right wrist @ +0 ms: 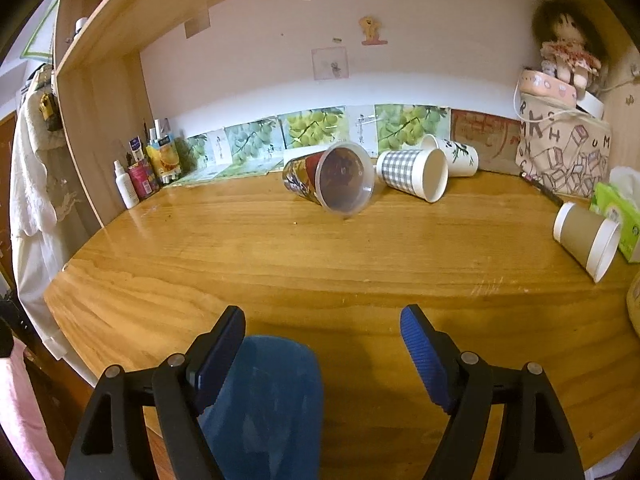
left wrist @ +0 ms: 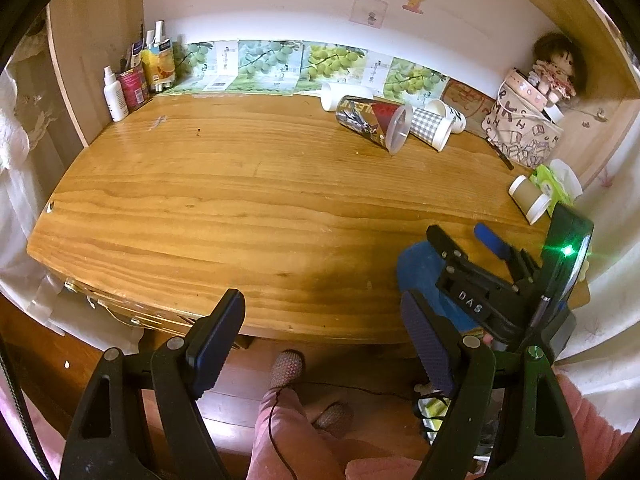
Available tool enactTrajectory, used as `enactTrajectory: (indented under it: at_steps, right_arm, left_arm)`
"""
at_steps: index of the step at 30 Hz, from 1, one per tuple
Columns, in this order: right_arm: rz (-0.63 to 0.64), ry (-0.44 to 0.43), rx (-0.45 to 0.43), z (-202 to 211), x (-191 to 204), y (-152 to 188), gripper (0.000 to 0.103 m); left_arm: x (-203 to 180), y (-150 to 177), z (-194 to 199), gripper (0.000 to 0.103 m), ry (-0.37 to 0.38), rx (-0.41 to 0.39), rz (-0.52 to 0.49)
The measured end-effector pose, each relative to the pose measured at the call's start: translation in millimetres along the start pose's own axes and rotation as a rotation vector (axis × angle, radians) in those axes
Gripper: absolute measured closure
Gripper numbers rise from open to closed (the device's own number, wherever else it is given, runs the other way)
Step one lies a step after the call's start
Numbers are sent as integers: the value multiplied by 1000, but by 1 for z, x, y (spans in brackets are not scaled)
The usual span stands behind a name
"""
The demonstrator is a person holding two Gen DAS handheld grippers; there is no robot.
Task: Flip cup upright
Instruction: 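Rotate the right tool to turn the blue cup rim-up, then lower the blue cup with the right tool onto the desk, base down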
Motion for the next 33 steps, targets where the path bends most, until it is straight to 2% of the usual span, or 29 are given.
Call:
enactTrajectory:
  at_steps: [21,33]
  right_arm:
    - [-9,9,23,-3,0,-1,22]
    - [-21,19,67,1,1,4,22]
  left_arm:
    - [-4,2,-17,20,19,67,-30]
    - [-3,2,-21,20,35,79,-37]
Point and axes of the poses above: each gripper's, at about its wrist camera, not at the fingertips, and z roughly against the way its jaws point, x to its left, y to its underside, the point moved 4 cm from there along -z, roughly the way its jaws point, and after that the axes turned 5 degrees about x, right-handed, at the moved point
